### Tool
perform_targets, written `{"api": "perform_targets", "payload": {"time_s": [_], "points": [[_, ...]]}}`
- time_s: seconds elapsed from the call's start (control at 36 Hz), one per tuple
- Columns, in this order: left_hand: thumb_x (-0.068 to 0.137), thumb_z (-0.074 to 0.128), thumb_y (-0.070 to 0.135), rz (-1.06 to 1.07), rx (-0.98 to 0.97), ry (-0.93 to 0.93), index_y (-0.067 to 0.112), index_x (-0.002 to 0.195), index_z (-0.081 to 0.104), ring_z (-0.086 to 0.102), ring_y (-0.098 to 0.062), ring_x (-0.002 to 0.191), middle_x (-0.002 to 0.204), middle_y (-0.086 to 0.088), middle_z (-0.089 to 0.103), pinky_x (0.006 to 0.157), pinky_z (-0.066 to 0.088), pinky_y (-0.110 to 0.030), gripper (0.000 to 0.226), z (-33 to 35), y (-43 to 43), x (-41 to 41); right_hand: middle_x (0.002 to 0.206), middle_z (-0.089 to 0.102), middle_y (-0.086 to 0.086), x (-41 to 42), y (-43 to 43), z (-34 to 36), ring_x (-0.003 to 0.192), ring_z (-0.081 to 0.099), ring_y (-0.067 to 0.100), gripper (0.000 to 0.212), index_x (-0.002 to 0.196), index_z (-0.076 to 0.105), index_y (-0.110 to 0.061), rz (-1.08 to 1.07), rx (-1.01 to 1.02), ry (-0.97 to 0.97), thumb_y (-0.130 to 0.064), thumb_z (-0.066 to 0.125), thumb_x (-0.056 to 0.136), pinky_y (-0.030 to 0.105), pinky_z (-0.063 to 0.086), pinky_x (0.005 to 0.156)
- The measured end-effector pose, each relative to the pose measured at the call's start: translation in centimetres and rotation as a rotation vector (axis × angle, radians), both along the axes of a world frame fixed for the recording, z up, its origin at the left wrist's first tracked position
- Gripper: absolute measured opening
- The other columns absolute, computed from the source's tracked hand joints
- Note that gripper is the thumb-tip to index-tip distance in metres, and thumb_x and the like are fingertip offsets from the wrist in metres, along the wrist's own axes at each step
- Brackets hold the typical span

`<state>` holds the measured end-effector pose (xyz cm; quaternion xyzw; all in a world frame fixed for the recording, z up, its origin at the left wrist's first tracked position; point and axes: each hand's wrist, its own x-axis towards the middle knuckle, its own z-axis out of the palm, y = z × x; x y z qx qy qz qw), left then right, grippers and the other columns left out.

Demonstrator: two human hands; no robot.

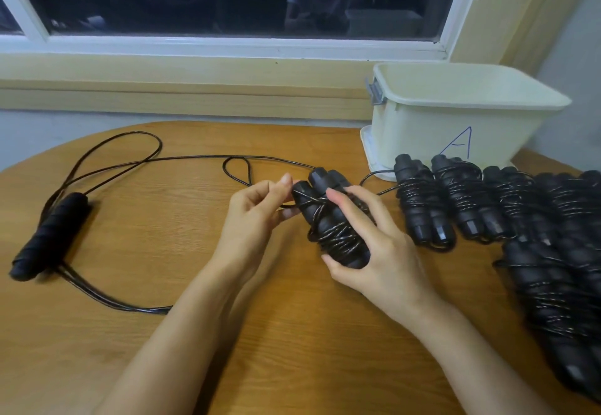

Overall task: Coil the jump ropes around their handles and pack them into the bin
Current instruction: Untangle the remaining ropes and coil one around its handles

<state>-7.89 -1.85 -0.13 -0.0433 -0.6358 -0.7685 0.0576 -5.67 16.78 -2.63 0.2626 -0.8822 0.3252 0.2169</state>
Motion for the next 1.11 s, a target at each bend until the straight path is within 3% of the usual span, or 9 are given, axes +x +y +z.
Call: {"api": "perform_targets", "payload": {"time_s": [0.17,0.39,0.5,0.56,0.67,0.75,0.89,0.97,1.11], "points": [[0.096,0.057,0.018,0.000,0.084,-0.138,-0.002,0.077,0.065,0.068,-0.012,0.067,0.075,-0.009,0.071,0.061,0.054,-0.019,0.029,0.8,-0.8,-0.1,0.145,0.042,0.000,0.3,-0.1,0.3,0.117,0.056,0.012,0.085,0.151,0.037,-0.021,0.029,0.091,0.072,-0.034,0.077,0.077,0.024,0.058,0.084],[0.075,0.069,0.021,-0.168,0.407,-0.444,0.001,0.094,0.071,0.069,-0.015,0.076,0.088,-0.009,0.070,0.062,0.060,-0.023,0.028,1.0,-1.0,-0.6,0.141,0.045,0.001,0.7,-1.0,0.2,0.114,0.056,0.009,0.087,0.149,0.040,-0.016,0.014,0.062,0.145,-0.029,0.080,0.073,0.023,0.059,0.075],[0.067,0.080,0.010,-0.282,0.626,-0.553,0.004,0.062,0.070,0.068,-0.011,0.057,0.061,-0.002,0.066,0.057,0.059,-0.025,0.013,1.0,-0.6,-0.3,0.142,0.044,0.002,1.1,-1.4,0.1,0.117,0.056,0.012,0.088,0.149,0.038,-0.016,-0.015,0.016,0.155,-0.028,0.080,0.073,0.023,0.059,0.077],[0.047,0.094,-0.001,-0.322,0.754,-0.543,0.005,0.067,0.066,0.067,-0.010,0.061,0.065,0.002,0.060,0.061,0.061,-0.027,0.035,0.2,-0.7,-0.5,0.142,0.044,0.004,1.2,-1.5,0.0,0.117,0.057,0.014,0.087,0.148,0.037,-0.016,-0.041,0.006,0.178,-0.030,0.079,0.074,0.024,0.060,0.076],[0.080,0.072,0.010,-0.273,0.817,-0.478,0.010,0.063,0.057,0.066,-0.011,0.060,0.060,0.001,0.058,0.068,0.060,-0.025,0.023,0.3,0.9,0.1,0.140,0.046,0.005,0.7,-1.7,-0.1,0.116,0.055,0.014,0.084,0.148,0.035,-0.018,-0.124,-0.034,0.183,-0.036,0.072,0.075,0.027,0.060,0.073],[0.095,0.054,0.020,-0.156,0.697,-0.376,0.011,0.068,0.059,0.064,-0.011,0.058,0.065,-0.001,0.055,0.059,0.058,-0.024,0.030,0.1,2.8,0.7,0.139,0.047,0.003,0.1,-1.8,-0.3,0.117,0.051,0.012,0.087,0.150,0.034,-0.019,-0.179,-0.089,0.128,-0.038,0.072,0.073,0.020,0.053,0.080],[0.100,0.054,0.034,-0.129,0.442,-0.119,0.011,0.071,0.061,0.052,-0.033,0.104,0.096,-0.021,0.055,0.110,0.036,-0.055,0.038,-1.7,3.6,1.3,0.140,0.045,-0.004,-0.1,-1.9,-0.5,0.116,0.042,-0.010,0.088,0.152,0.035,-0.020,-0.167,-0.215,-0.003,-0.045,0.066,0.073,0.003,0.033,0.093],[0.098,0.056,0.033,0.060,0.202,0.072,-0.007,0.088,0.062,0.055,-0.028,0.104,0.105,-0.021,0.058,0.100,0.047,-0.050,0.042,-2.2,4.5,1.7,0.138,0.045,-0.006,-0.4,-1.8,-0.7,0.117,0.036,-0.023,0.091,0.151,0.034,-0.023,-0.129,-0.305,-0.078,-0.037,0.075,0.072,-0.002,0.033,0.091],[0.101,0.052,0.026,0.195,-0.112,0.147,0.009,0.075,0.066,0.059,-0.011,0.090,0.097,-0.003,0.062,0.078,0.047,-0.019,0.034,-2.1,4.7,1.9,0.137,0.046,-0.004,-0.8,-1.2,-1.0,0.116,0.044,-0.012,0.094,0.152,0.033,-0.026,-0.117,-0.328,-0.107,-0.027,0.083,0.072,0.000,0.035,0.089]]}}
